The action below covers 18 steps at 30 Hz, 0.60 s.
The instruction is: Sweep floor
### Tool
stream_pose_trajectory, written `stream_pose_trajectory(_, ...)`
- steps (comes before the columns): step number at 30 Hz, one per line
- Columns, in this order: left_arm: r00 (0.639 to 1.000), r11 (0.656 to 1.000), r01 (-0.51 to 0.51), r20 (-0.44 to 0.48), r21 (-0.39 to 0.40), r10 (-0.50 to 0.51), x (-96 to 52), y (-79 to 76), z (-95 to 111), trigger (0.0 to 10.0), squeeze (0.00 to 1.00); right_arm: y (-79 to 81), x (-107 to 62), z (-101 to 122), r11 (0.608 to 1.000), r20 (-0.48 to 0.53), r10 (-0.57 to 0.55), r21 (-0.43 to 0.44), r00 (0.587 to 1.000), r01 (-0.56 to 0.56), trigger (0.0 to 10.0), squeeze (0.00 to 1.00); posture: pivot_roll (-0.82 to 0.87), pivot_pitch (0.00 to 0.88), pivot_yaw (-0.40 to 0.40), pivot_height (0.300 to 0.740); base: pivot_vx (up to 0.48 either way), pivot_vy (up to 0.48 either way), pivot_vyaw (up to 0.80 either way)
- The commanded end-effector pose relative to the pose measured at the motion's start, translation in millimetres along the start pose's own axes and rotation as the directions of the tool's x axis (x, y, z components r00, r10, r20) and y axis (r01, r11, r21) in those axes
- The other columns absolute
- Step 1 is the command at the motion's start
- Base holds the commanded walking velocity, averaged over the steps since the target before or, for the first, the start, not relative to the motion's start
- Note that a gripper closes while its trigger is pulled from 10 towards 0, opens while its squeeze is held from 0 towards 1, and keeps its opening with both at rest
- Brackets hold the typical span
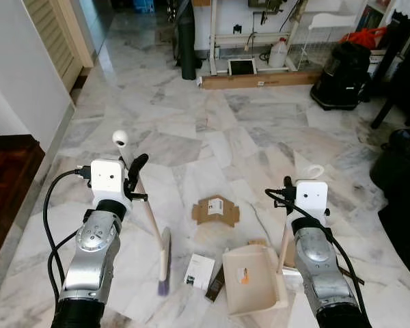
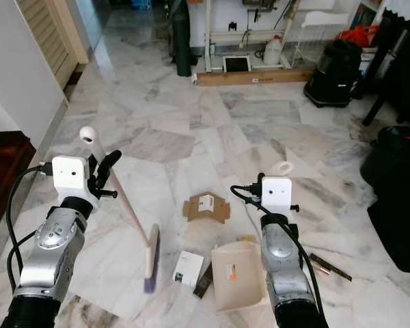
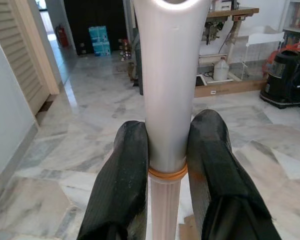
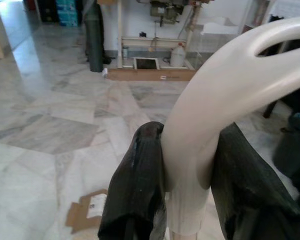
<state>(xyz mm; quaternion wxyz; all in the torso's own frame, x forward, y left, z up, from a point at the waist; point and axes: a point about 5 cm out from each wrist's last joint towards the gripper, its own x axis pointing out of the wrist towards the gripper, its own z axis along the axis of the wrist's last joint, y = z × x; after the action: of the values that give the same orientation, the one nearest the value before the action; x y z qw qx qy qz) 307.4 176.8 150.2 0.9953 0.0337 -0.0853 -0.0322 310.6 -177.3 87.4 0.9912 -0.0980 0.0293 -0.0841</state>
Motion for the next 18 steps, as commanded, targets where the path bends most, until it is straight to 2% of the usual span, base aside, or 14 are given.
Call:
stream_pose_trajectory(1,0.999,1.000,-0.015,0.039,0.020,0.014,-0.4,6.0,6.1,10.0,0.00,-6.8,1.9,1.6,0.999,0.006,-0.034,-0.033,0.999,0.034,10.0,0.00,-0.10,0.117,0.027,0.740,0.000,0.000,0.00)
stream_pose_trajectory(6,0.999,1.000,-0.016,0.040,0.022,0.015,-0.1,7.0,6.2,10.0,0.00,-9.6,1.9,-4.8,0.995,-0.032,-0.072,-0.066,0.997,0.070,10.0,0.00,-0.10,0.120,0.024,0.740,0.000,0.000,0.00)
stream_pose_trajectory(12,0.999,1.000,-0.019,0.050,0.025,0.018,1.0,8.2,8.0,10.0,0.00,-14.2,0.5,6.7,0.993,0.001,-0.105,-0.052,0.995,0.104,10.0,0.00,-0.11,0.122,0.017,0.740,0.000,0.000,0.00)
stream_pose_trajectory(18,0.999,1.000,-0.017,0.051,0.024,0.016,2.8,7.2,7.8,10.0,0.00,-21.6,-3.4,-2.5,0.983,-0.063,-0.151,-0.113,0.986,0.144,10.0,0.00,-0.11,0.123,0.015,0.740,0.000,0.000,0.00)
